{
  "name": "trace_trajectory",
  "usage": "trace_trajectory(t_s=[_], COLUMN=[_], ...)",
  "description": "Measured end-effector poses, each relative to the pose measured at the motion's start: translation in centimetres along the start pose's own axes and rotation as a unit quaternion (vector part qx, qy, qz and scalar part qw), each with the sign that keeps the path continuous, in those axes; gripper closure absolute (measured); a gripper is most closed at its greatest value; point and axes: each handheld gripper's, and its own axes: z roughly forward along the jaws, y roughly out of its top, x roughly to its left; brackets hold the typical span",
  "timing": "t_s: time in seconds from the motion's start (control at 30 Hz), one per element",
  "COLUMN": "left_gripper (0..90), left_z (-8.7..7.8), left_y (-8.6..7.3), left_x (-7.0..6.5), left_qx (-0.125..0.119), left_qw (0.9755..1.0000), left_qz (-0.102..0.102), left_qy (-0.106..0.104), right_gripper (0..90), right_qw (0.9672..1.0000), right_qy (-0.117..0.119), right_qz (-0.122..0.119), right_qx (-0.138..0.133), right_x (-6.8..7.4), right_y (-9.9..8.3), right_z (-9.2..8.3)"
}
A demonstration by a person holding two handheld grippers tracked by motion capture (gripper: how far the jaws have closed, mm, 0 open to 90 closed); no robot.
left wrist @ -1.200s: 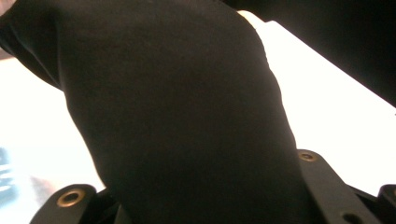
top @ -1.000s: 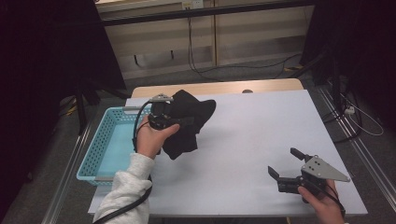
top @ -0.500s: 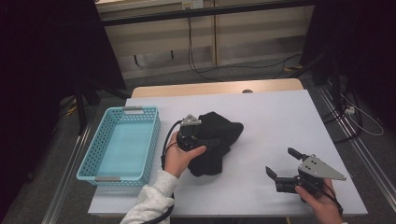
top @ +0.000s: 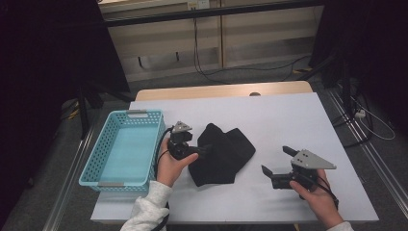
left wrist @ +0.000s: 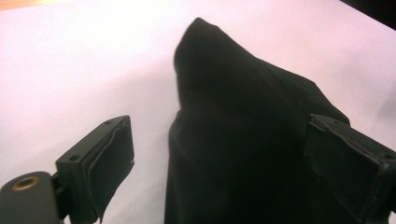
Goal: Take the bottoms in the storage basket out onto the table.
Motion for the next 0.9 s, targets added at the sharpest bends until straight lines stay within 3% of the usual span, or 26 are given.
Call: trace_trajectory(t_s=[0.33,0.53,0.73,0.9], left_gripper=[6.1,5.1,5.1,5.2], left_z=[-0.8,-1.1,-1.4,-1.5], left_y=[0.6,0.4,-0.2,-0.5], left_x=[0.4,0.5,0.6,0.4], left_qx=[-0.008,-0.004,-0.001,0.001], left_qw=[0.9999,1.0,0.9998,0.9999], left_qz=[-0.005,-0.007,-0.016,-0.011], left_qy=[0.001,0.006,0.008,0.011], right_gripper=[4.6,7.7,23.7,35.7], right_qw=[0.9996,0.9984,0.9962,0.9936], right_qy=[0.001,0.013,0.052,0.076], right_qz=[0.01,0.031,0.026,0.027], right_qx=[0.026,0.045,0.065,0.079], right_x=[0.0,0.2,1.4,2.3], right_y=[0.8,1.4,2.1,2.5], right_z=[3.0,4.9,7.3,8.9])
